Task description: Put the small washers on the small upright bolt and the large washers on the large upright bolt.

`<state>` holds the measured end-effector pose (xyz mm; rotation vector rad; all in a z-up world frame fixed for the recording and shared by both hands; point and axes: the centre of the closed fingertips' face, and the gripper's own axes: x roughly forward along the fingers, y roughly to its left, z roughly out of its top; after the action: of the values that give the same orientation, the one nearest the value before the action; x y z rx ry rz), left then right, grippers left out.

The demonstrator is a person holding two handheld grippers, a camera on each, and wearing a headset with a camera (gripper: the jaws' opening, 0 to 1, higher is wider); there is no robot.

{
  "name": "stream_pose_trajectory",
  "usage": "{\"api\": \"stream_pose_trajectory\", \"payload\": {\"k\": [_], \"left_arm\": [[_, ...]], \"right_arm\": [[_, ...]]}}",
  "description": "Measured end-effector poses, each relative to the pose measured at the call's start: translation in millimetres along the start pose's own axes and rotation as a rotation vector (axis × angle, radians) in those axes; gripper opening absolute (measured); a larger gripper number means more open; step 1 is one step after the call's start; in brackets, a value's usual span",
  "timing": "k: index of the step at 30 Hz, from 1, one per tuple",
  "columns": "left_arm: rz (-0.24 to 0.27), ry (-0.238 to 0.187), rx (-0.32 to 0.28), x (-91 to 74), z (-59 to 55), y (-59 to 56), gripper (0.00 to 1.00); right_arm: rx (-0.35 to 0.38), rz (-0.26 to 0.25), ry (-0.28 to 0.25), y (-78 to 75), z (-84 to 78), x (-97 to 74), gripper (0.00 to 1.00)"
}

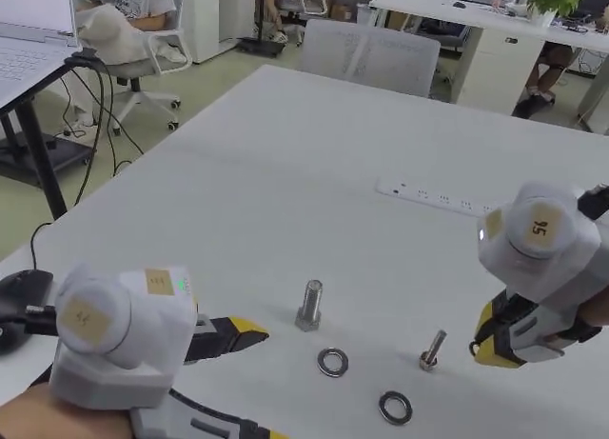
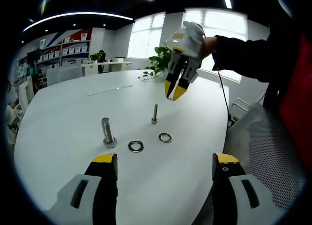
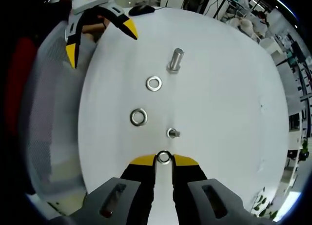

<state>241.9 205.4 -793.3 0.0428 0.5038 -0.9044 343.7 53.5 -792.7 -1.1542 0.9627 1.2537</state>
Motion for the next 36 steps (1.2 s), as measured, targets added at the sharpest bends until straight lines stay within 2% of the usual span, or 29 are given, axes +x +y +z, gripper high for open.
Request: {"api": "stream_pose_trajectory", "payload": {"k": [9, 22, 36], "left_arm": [[0.003, -0.002, -0.002, -0.8, 0.7, 0.7, 0.79], [0.005, -0.002, -0.004, -1.6, 0.0, 1.2, 0.79], [0.012, -0.003, -0.006, -1.6, 0.9, 3.6, 0.79]], "right_arm": [[-0.030, -0.010, 0.002, -9.2, 9.9, -3.0, 0.13], [-0.060, -0.009, 0.010, -14.2, 20.2, -4.3, 0.13], [-0.084, 0.020, 0.029, -19.4, 24.7, 12.6, 0.13]]}}
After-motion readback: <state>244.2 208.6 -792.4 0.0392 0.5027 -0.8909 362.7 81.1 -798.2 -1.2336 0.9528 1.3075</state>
